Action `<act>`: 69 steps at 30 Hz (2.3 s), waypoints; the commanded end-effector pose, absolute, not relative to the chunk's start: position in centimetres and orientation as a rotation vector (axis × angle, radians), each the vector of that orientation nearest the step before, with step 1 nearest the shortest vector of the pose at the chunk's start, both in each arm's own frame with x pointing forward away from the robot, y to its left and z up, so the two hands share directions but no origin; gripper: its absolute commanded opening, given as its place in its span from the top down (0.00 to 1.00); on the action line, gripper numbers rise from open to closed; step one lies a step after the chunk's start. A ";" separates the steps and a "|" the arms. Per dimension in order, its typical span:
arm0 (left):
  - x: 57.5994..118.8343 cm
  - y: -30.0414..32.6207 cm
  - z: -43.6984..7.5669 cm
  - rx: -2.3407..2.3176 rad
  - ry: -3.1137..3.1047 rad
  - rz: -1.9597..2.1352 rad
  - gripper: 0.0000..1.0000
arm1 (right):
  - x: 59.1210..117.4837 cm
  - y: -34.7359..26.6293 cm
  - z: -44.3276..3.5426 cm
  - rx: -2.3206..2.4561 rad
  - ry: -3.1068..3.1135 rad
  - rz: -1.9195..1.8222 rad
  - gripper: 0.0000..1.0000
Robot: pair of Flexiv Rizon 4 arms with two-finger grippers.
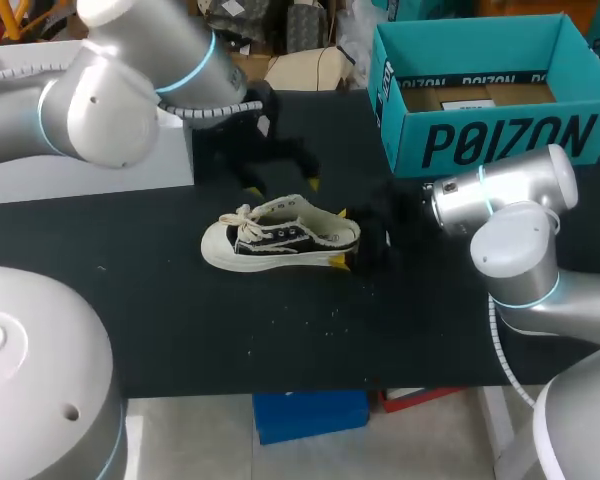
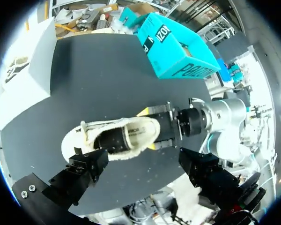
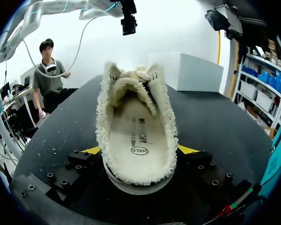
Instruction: Take the shoe out of the shoebox, open the shoe tongue, remove and reinsert the insole, then place the shoe into the shoebox
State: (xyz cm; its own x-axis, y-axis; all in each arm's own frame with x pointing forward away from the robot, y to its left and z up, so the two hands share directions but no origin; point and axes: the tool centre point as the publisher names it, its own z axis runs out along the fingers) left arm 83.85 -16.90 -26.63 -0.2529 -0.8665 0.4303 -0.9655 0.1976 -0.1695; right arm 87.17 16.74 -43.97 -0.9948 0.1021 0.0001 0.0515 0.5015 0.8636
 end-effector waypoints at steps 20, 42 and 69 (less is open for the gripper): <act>84.5 -17.4 -27.4 1.928 -2.394 0.302 0.00 | 87.4 16.9 -44.1 0.140 2.679 1.535 1.00; 86.0 -18.4 -32.8 2.164 -2.475 -0.462 0.00 | 87.4 16.9 -44.1 0.140 2.679 1.535 1.00; 85.1 -14.4 -37.1 2.385 -2.492 -0.553 0.00 | 87.4 16.9 -44.1 0.140 2.679 1.535 1.00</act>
